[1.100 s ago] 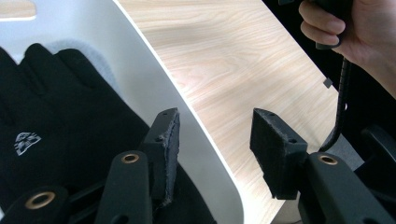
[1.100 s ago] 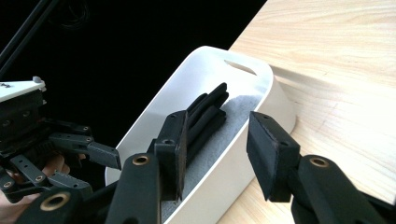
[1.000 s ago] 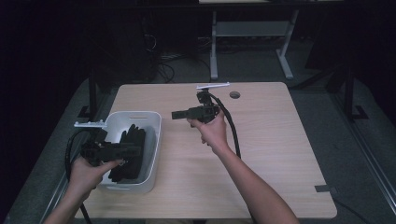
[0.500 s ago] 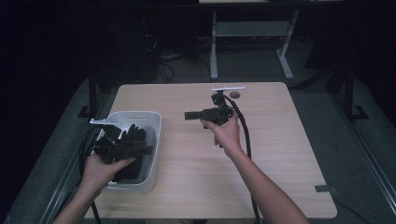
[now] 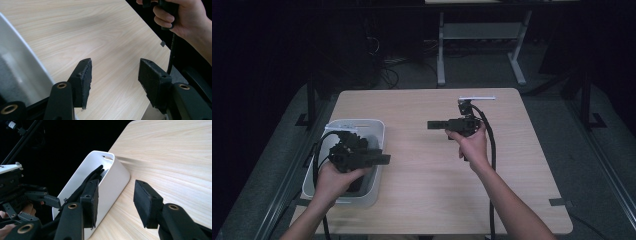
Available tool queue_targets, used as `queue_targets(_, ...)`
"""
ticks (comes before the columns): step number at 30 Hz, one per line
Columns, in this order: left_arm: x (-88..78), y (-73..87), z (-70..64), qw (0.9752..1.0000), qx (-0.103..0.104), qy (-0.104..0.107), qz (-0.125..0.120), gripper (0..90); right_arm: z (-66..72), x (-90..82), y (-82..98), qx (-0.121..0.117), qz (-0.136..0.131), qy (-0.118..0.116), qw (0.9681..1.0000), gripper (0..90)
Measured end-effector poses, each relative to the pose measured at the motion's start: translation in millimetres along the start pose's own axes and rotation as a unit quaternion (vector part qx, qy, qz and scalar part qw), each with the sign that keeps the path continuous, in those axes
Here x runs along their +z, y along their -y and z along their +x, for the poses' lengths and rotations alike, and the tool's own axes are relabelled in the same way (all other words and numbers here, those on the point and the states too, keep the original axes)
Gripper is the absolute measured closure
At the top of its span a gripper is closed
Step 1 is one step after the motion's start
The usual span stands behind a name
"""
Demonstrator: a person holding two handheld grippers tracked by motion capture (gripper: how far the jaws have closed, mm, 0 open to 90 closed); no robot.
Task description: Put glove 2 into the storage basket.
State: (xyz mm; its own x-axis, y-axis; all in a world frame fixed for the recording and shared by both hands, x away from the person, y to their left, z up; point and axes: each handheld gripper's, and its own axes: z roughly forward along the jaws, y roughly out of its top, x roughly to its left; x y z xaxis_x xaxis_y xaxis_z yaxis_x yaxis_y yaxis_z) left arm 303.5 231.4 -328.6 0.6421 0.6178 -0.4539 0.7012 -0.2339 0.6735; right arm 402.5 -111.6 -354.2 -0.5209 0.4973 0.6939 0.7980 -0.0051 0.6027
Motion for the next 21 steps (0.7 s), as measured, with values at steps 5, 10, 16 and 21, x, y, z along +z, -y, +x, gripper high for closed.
queue_targets(5, 7.7, -2.1, -4.0, 1.0, 0.002, 0.003, 0.002, 41.2, -6.3, -14.0, 2.4, 0.003, -0.008, 0.006, 1.0, 54.2)
queue_targets(10, 15.3, -4.6, -8.2, 0.9999, 0.004, 0.009, 0.006, 39.0, -10.4, -24.9, 3.3, 0.007, -0.012, 0.009, 0.9999, 53.7)
queue_targets(16, 24.7, -6.3, -13.8, 0.9998, 0.009, 0.015, 0.009, 36.4, -15.9, -37.4, 6.4, 0.009, -0.018, 0.015, 0.9997, 53.5)
queue_targets(21, 32.5, -7.7, -19.0, 0.9997, 0.011, 0.02, 0.011, 34.1, -21.5, -47.2, 11.2, 0.014, -0.021, 0.018, 0.9995, 53.2)
